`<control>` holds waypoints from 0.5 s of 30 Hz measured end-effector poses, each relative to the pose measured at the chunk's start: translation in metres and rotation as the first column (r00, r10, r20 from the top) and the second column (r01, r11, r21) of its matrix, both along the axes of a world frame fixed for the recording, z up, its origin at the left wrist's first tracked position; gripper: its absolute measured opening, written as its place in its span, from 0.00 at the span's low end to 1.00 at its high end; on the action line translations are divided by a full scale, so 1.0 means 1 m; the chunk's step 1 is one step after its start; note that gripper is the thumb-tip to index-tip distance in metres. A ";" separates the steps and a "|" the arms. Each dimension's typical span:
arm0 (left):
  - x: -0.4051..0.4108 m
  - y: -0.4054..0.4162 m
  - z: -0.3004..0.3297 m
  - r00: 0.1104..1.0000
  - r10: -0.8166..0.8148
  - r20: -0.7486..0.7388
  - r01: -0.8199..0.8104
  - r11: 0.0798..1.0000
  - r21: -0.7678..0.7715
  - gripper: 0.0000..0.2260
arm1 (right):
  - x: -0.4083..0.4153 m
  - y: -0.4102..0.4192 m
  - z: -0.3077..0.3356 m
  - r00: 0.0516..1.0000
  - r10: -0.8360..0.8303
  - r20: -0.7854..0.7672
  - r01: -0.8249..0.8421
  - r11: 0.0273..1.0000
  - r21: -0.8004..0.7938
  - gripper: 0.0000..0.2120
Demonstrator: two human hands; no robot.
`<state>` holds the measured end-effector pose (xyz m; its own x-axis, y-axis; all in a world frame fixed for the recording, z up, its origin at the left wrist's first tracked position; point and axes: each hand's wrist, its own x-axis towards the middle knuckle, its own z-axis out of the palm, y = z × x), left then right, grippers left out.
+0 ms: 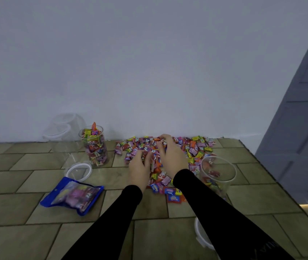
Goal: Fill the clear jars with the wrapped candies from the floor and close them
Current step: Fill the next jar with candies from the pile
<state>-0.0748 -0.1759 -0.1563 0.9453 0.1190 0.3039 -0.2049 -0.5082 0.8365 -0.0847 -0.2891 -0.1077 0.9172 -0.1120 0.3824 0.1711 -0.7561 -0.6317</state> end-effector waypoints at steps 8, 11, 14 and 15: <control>-0.015 -0.039 0.046 0.996 0.008 0.093 0.012 0.977 -0.212 0.11 | -0.015 -0.038 0.050 0.990 0.026 0.137 -0.041 0.993 0.110 0.12; -0.024 -0.058 0.060 0.996 -0.006 0.089 0.030 0.962 -0.272 0.14 | -0.024 -0.060 0.060 0.987 0.011 0.160 -0.046 0.975 0.217 0.12; -0.036 -0.077 0.069 0.995 -0.021 0.099 0.055 0.932 -0.358 0.14 | -0.035 -0.085 0.065 0.982 -0.027 0.188 -0.031 0.955 0.296 0.12; -0.038 -0.082 0.071 0.994 -0.025 0.103 0.062 0.923 -0.380 0.14 | -0.038 -0.092 0.064 0.980 -0.037 0.196 -0.032 0.941 0.338 0.12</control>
